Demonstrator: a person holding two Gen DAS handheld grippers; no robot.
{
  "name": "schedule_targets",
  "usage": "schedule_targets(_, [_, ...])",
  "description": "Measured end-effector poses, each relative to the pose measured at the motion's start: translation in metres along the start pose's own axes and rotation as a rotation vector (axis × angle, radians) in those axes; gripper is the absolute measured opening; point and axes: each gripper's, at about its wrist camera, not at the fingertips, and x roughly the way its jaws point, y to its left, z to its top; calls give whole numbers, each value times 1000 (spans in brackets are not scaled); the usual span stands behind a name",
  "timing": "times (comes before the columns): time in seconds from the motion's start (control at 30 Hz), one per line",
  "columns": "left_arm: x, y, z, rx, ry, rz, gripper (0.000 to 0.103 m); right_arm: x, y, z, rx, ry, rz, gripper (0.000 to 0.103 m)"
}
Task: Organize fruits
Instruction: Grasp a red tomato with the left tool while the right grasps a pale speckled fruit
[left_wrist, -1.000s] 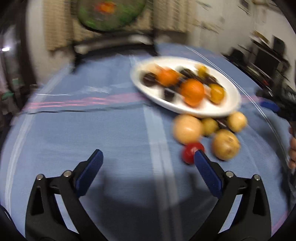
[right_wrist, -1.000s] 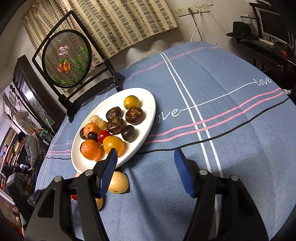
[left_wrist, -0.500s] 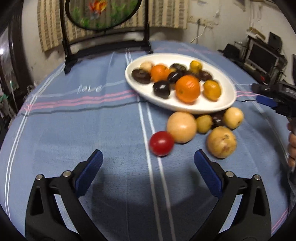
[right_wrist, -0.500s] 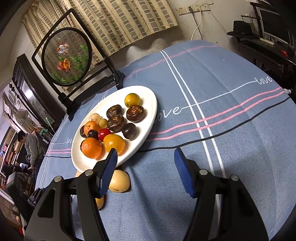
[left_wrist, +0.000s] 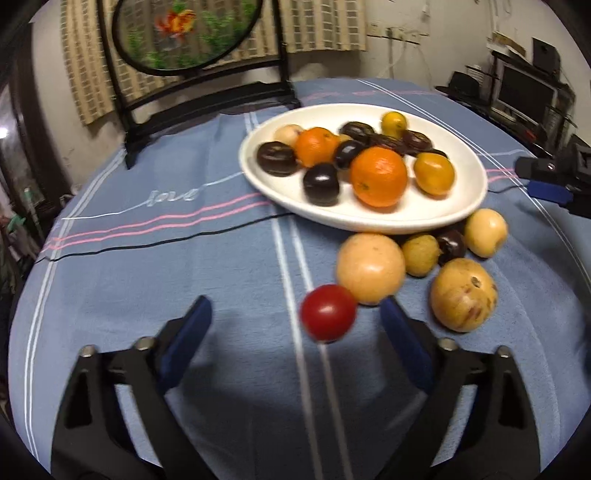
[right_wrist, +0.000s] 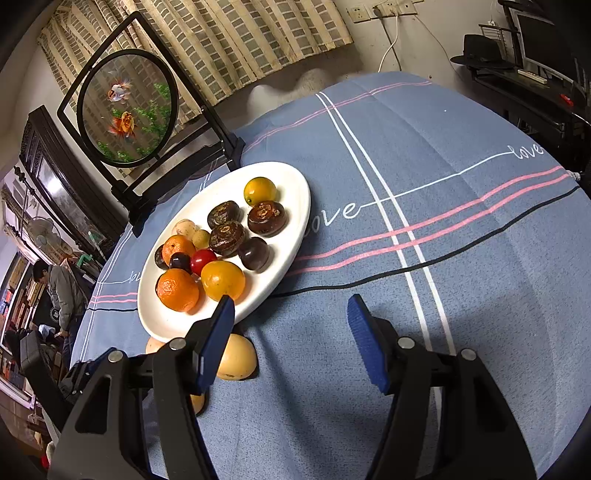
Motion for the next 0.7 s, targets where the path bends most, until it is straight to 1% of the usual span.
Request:
schedule_targets(0.03, [1, -1, 0, 3, 5, -19, 80, 0, 0, 0, 0, 1, -1, 64])
schedule_targets(0.1, [2, 0, 0, -3, 14, -74, 72, 1, 0, 0, -1, 4, -2, 64])
schedule_targets(0.13, [3, 1, 0, -8, 17, -94, 70, 1, 0, 0, -3, 7, -2, 64])
schedule_targets(0.23, [5, 0, -1, -16, 27, -163, 55, 2, 1, -1, -8, 8, -3, 64])
schedule_targets(0.27, [6, -1, -2, -15, 31, -183, 48, 2, 1, -1, -10, 8, -2, 64])
schedule_targets(0.5, [7, -3, -3, -20, 34, -205, 43, 4, 6, -4, -31, 18, 13, 64])
schedule_targets(0.53, [6, -3, -3, -23, 33, -205, 42, 5, 7, -5, -38, 26, 25, 64])
schedule_targets(0.67, [2, 0, -4, -27, 21, -187, 30, 9, 23, -13, -118, 76, 100, 64])
schedule_targets(0.7, [1, 1, -4, -31, 18, -181, 30, 11, 27, -16, -142, 88, 101, 64])
